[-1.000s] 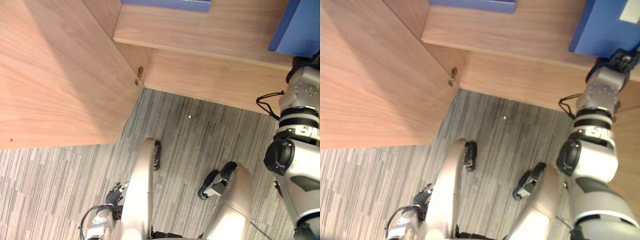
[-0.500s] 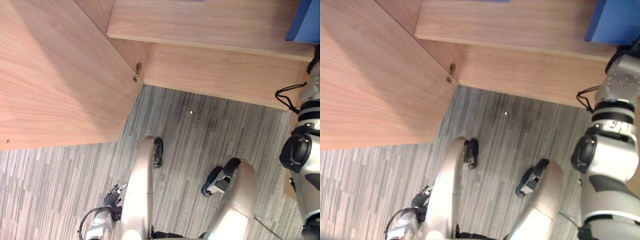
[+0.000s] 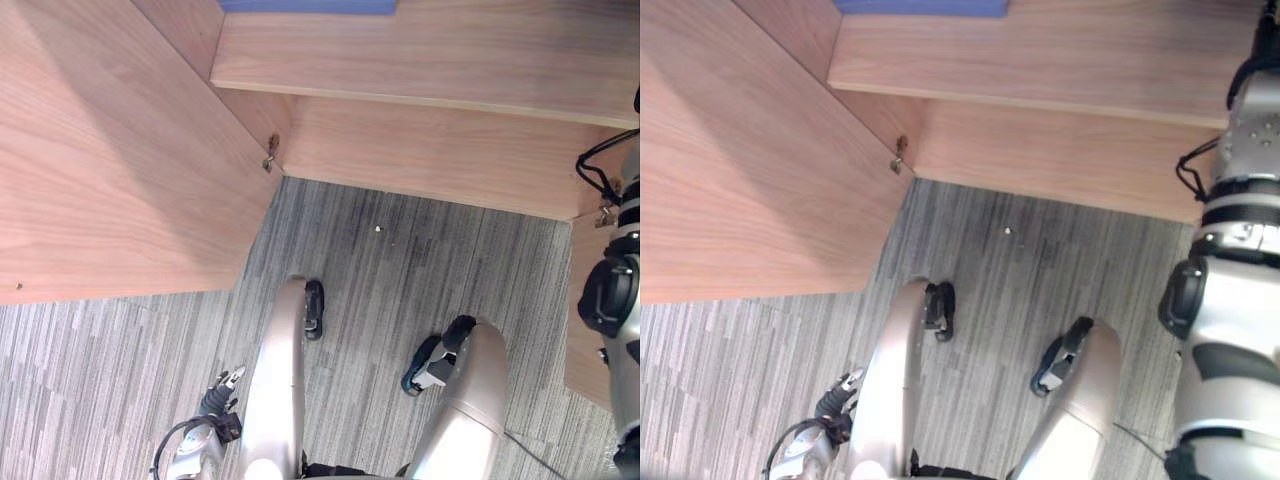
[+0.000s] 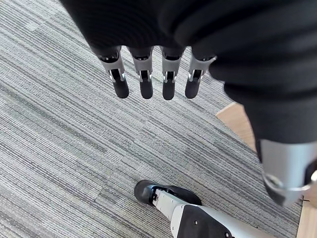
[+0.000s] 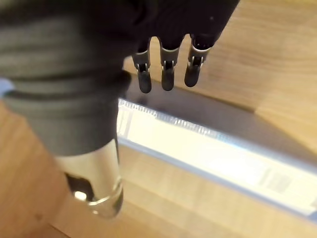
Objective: Walk over to the cabinet, pick up the folder, carry it to the office cabinet, place the folder inside the office cabinet, then close the office cabinet door
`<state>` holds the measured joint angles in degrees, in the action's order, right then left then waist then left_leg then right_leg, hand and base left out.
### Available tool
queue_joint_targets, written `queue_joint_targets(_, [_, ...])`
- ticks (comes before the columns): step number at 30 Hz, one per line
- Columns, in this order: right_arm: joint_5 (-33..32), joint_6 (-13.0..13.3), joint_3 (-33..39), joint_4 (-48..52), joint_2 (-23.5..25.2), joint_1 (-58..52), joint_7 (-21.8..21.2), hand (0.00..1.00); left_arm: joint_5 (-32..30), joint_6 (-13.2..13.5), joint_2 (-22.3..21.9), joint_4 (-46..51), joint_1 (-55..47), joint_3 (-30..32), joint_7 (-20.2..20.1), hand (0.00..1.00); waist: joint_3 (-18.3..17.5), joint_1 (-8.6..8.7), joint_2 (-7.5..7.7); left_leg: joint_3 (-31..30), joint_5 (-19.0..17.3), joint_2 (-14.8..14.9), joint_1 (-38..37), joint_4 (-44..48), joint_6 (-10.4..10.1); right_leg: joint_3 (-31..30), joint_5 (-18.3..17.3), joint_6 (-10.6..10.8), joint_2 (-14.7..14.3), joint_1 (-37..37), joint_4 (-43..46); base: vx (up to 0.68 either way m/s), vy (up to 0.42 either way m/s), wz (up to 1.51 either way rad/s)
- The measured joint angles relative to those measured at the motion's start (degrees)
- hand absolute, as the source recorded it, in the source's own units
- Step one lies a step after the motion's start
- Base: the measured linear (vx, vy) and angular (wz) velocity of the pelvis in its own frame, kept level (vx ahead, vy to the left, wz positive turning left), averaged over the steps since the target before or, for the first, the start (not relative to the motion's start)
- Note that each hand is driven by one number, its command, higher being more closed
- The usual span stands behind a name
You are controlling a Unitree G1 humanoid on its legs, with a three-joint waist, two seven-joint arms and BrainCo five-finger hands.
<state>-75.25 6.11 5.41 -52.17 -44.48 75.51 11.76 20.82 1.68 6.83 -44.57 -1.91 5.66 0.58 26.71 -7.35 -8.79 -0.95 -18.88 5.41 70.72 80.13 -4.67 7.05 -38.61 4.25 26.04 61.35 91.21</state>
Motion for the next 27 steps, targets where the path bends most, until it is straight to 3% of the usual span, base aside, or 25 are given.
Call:
queue_joint_targets(2, [15.13, -7.04, -5.71, -2.21, -0.85, 0.67, -3.65, 0.00, -0.35, 0.00, 0.13, 0.00, 0.03, 0.05, -1.06, 0.00, 0.00, 0.23, -0.01, -0.29, 0.05, -0.04, -0.10, -0.16, -0.06, 0.43, 0.00, 0.00, -0.02, -0.53, -0.31, -0.01, -0.031, 0.03])
queue_joint_targets(6, [26.79, -12.86, -12.46, -6.64, -0.85, 1.08, -8.62, 0.00, -1.17, -0.02, 0.30, 0.09, 0.23, 0.06, -2.64, 0.00, 0.00, -0.12, -0.01, -0.29, 0.23, -0.11, -0.35, -0.55, -0.14, 0.47, 0.00, -0.01, 0.02, -0.75, -0.55, -0.02, -0.040, 0.02])
queue_joint_targets(12, [39.10, -15.16, -13.70, -10.17, -0.92, 0.67, -14.33, 0.00, -4.72, -0.20, 1.30, 0.30, 0.84, 0.28, -4.53, 0.00, -0.01, -0.08, -0.02, -0.23, 0.24, 0.07, -2.25, -1.15, -0.16, 0.73, 0.01, -0.01, -0.07, -2.76, -1.41, -0.01, -0.035, 0.00])
queue_joint_targets(18, [50.48, -15.75, -12.11, -10.65, -0.89, -2.69, -18.43, 0.00, -7.40, -0.53, 2.39, 0.63, 1.15, 2.69, -5.51, 0.00, -0.07, -0.05, -0.01, -0.05, 0.09, 1.17, -5.19, -2.55, -0.21, 1.66, 0.21, 0.31, -1.11, -5.74, -3.51, -0.02, -0.043, -0.07])
queue_joint_targets(27, [59.96, -16.35, -4.24, -10.53, 0.94, -9.46, -19.08, 0.00, -10.15, -1.21, 2.58, 0.77, 2.01, 7.21, -6.12, 0.00, -1.20, 0.05, 0.14, 0.33, -0.50, 2.91, -10.43, -4.38, -0.78, 2.64, 0.50, -0.14, -2.60, -11.01, -6.38, 0.02, -0.048, -0.06])
